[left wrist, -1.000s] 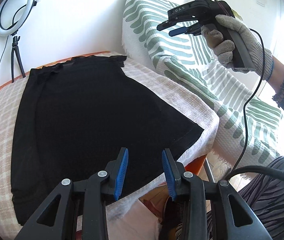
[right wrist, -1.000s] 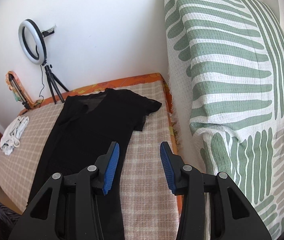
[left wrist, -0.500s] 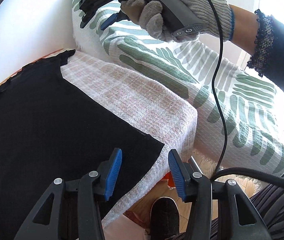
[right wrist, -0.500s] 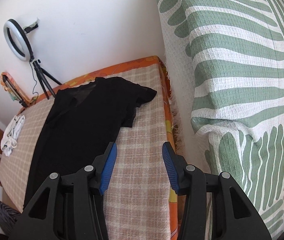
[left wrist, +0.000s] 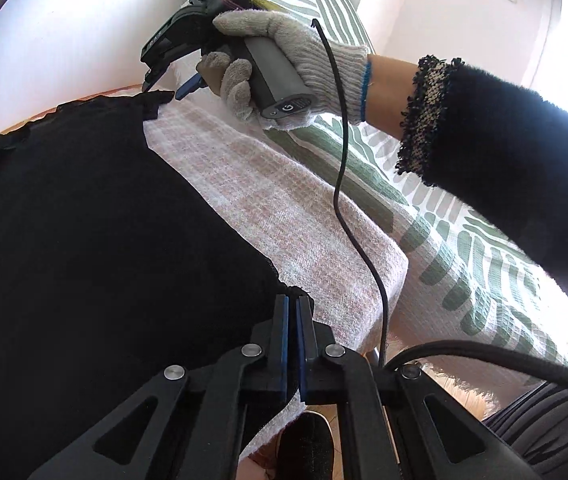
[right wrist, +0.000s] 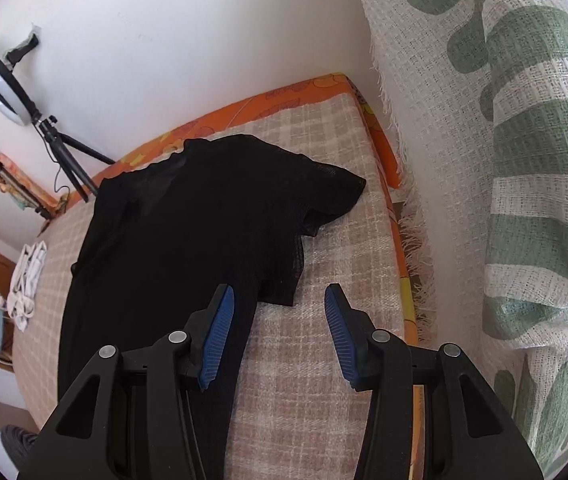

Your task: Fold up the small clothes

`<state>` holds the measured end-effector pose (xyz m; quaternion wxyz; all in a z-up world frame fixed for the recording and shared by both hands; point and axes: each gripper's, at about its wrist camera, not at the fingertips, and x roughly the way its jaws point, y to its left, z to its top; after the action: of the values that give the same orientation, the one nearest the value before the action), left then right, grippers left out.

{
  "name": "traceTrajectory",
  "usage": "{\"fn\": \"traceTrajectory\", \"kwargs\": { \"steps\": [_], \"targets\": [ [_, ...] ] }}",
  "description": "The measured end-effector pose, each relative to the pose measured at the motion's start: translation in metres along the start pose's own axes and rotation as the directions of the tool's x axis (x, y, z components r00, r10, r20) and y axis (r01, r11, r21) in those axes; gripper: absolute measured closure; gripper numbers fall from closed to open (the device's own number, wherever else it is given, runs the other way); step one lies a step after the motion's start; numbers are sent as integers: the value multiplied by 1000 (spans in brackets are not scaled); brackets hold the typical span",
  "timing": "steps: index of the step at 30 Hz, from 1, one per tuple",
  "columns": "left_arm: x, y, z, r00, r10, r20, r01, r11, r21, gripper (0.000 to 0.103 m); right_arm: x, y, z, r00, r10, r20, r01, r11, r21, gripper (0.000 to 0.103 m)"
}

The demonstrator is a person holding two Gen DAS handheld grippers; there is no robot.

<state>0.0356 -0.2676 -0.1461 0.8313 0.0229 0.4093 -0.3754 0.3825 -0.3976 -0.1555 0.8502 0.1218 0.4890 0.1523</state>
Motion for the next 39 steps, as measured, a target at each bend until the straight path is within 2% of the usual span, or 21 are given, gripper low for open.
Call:
{"fn": "traceTrajectory", "kwargs": {
  "steps": [6, 8, 9, 10, 11, 12, 18, 21, 24, 28, 32, 36, 39],
  "targets": [
    [-18, 9, 1, 999, 13, 51, -11, 999, -45, 103, 37, -7, 11, 999, -22, -23, 23, 997, 69, 57],
    [-20, 11, 2, 998, 12, 61, -8, 998, -56, 103, 41, -6, 14, 999, -43, -6, 43, 997, 69, 57],
    [-20, 12, 2, 998, 11, 62, -7, 998, -61, 103, 43, -4, 17, 999, -52, -4, 52, 997, 65, 61],
    [-20, 13, 2, 998, 10, 65, -6, 998, -69, 103, 44, -2, 19, 998, -60, 0, 60, 996, 61, 68],
    [-19, 16, 2, 998, 7, 66, -1, 997, -80, 103, 46, 0, 21, 998, -66, -6, 66, 996, 54, 93],
    [-20, 18, 2, 998, 4, 68, 2, 996, -92, 103, 48, 1, 22, 997, -75, -15, 76, 996, 48, 101],
    [-37, 32, -5, 994, 13, 110, 4, 988, -153, 103, 33, 34, 28, 984, -172, 51, 174, 984, -47, 102],
    [-51, 42, -12, 991, 15, 131, 11, 981, -195, 103, 25, 63, 32, 966, -242, 86, 251, 960, -126, 102],
    [-68, 53, -23, 989, 25, 145, 11, 970, -241, 103, 23, 100, 34, 955, -273, 116, 292, 933, -209, 102],
    [-88, 68, -38, 986, 45, 160, 6, 954, -300, 103, 30, 148, 34, 952, -277, 127, 303, 905, -300, 102],
    [-99, 80, -54, 986, 79, 149, -27, 944, -329, 103, 52, 192, 28, 949, -290, 121, 314, 860, -403, 103],
    [-98, 91, -65, 988, 95, 121, -46, 931, -363, 103, 78, 219, 18, 949, -298, 103, 310, 825, -473, 103],
    [-100, 95, -70, 987, 108, 117, -58, 926, -372, 103, 93, 228, 12, 952, -294, 80, 295, 822, -487, 103]
  ]
}}
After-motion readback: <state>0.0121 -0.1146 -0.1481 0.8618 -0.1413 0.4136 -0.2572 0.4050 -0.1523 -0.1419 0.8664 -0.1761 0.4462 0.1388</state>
